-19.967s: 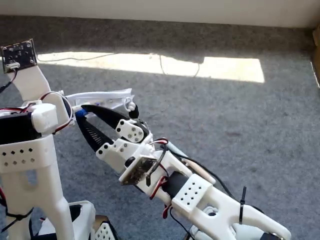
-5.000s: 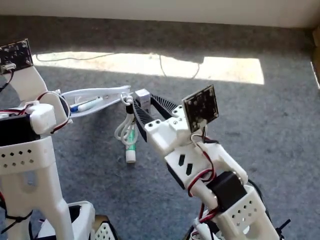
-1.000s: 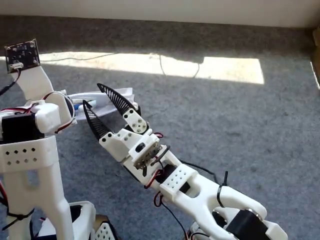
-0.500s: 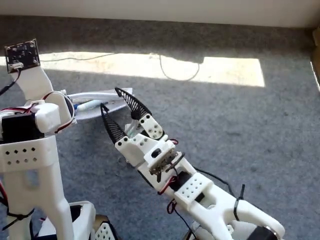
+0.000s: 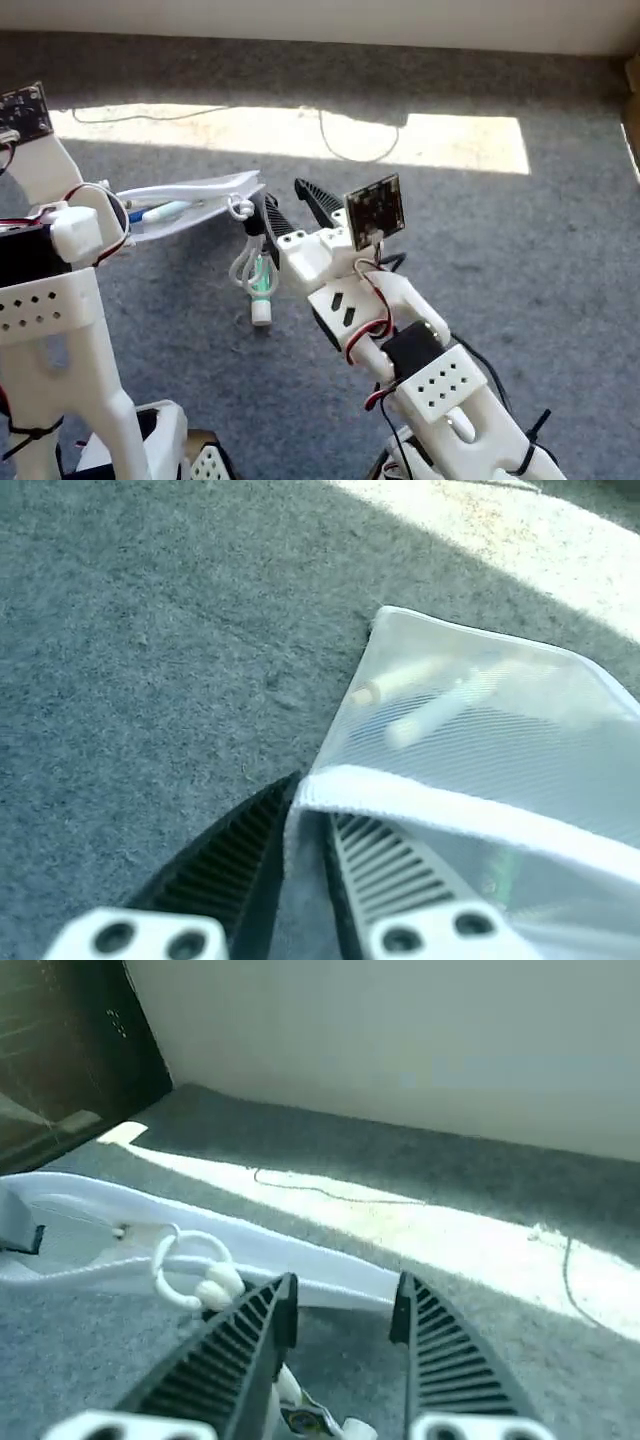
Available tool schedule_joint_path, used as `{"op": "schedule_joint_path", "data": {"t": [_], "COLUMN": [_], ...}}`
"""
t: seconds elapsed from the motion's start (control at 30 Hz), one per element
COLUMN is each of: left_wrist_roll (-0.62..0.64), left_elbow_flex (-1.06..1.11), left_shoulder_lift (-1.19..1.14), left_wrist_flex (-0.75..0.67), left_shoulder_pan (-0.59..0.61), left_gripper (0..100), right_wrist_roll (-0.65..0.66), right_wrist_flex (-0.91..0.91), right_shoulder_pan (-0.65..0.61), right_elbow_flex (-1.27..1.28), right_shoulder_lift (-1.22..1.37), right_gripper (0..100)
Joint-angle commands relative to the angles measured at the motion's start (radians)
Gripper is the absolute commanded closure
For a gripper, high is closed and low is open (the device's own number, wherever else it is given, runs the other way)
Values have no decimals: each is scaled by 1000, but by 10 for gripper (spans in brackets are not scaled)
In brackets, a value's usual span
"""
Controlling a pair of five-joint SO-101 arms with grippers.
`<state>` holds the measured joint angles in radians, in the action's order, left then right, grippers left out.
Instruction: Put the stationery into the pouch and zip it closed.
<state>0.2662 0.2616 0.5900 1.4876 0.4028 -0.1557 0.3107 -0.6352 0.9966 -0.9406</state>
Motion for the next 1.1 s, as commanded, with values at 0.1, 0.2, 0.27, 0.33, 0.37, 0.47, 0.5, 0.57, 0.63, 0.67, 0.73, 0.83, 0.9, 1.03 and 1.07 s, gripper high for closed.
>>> {"op": "schedule_joint_path", "data": {"t": [0.1,0.2,0.27,0.33,0.37,0.47,0.5,0.57,0.63,0.67,0.73,0.83,0.9,1.03,1.07], "left_wrist_roll": [29,48,52,52,52,52,52,52,52,52,52,52,52,52,52], "left_elbow_flex": [-28,-28,-27,-28,-28,-28,-28,-28,-28,-28,-28,-28,-28,-28,-28], "left_shoulder_lift": [-8,-8,-8,-8,-8,-8,-8,-8,-8,-8,-8,-8,-8,-8,-8], "left_wrist_flex": [-20,-26,-32,-32,-32,-34,-34,-34,-34,-34,-34,-34,-34,-34,-34], "left_shoulder_pan": [94,101,120,142,151,160,160,160,160,160,160,159,157,154,154], "left_gripper": [992,989,989,989,989,989,989,989,989,989,989,989,989,989,989], "right_wrist_roll": [-18,-20,-20,-20,-20,-20,-20,-21,-38,-71,-118,-149,-149,-193,-201], "right_wrist_flex": [186,242,272,286,286,285,285,285,285,283,283,283,282,280,280], "right_shoulder_pan": [12,12,12,8,8,5,5,-7,-18,-30,-50,-64,-65,-65,-65], "right_elbow_flex": [-200,-263,-302,-326,-335,-351,-361,-378,-394,-403,-437,-476,-498,-550,-561], "right_shoulder_lift": [197,303,367,426,453,526,549,595,639,662,708,774,816,889,906], "right_gripper": [854,854,854,854,854,854,854,854,854,854,854,854,854,854,854]}}
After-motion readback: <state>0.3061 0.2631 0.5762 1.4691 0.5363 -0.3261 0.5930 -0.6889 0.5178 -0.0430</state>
